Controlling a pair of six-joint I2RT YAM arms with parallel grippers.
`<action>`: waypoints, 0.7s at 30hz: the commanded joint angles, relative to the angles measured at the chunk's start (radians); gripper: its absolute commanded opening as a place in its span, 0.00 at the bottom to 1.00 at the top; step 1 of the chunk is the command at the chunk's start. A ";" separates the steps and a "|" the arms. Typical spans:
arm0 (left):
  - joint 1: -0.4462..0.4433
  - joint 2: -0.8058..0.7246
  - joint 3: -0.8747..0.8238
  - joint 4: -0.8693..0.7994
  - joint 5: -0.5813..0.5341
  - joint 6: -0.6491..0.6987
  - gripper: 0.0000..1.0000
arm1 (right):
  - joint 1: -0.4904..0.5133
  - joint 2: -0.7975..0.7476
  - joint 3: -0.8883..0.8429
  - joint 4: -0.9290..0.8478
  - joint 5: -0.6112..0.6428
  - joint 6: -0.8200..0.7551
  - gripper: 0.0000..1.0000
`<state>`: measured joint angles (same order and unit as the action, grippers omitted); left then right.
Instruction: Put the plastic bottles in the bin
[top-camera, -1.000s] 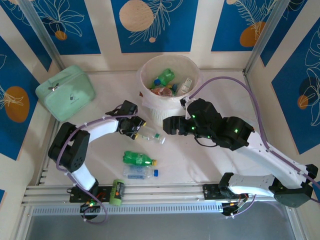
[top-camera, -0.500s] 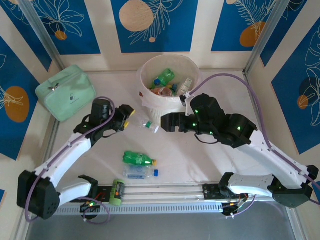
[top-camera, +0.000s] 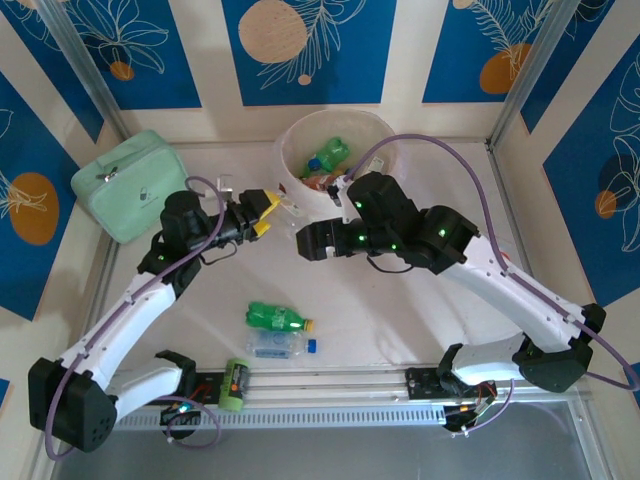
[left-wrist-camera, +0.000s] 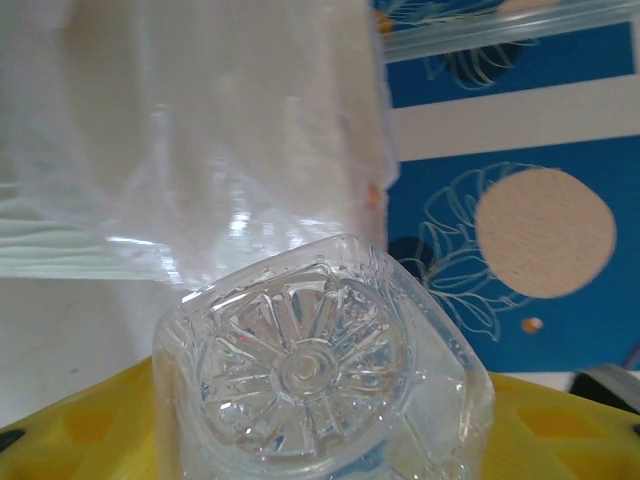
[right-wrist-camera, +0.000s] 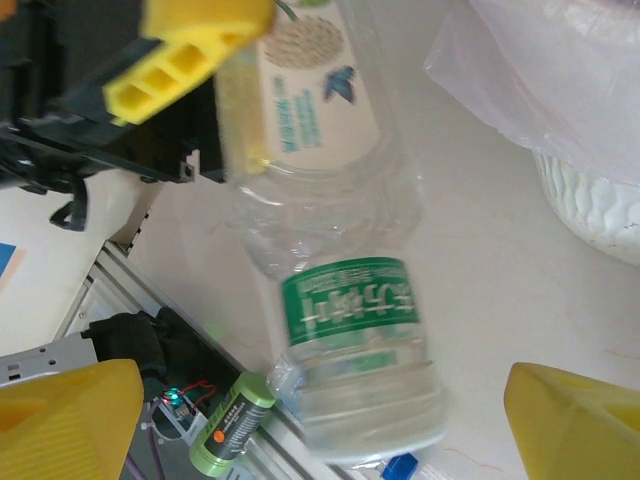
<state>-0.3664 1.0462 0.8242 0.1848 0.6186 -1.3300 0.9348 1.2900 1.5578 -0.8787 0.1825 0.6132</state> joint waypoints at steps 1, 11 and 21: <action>0.009 -0.020 0.044 0.112 0.068 -0.020 0.43 | 0.001 0.009 0.041 -0.022 -0.008 -0.036 0.91; 0.009 -0.020 0.045 0.151 0.092 -0.033 0.43 | 0.009 0.074 0.110 -0.042 0.000 -0.075 0.70; 0.009 -0.009 0.036 0.192 0.086 -0.062 0.43 | 0.015 0.101 0.140 -0.045 0.000 -0.093 0.55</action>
<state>-0.3645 1.0428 0.8333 0.3050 0.6807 -1.3689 0.9436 1.3804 1.6665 -0.9115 0.1829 0.5377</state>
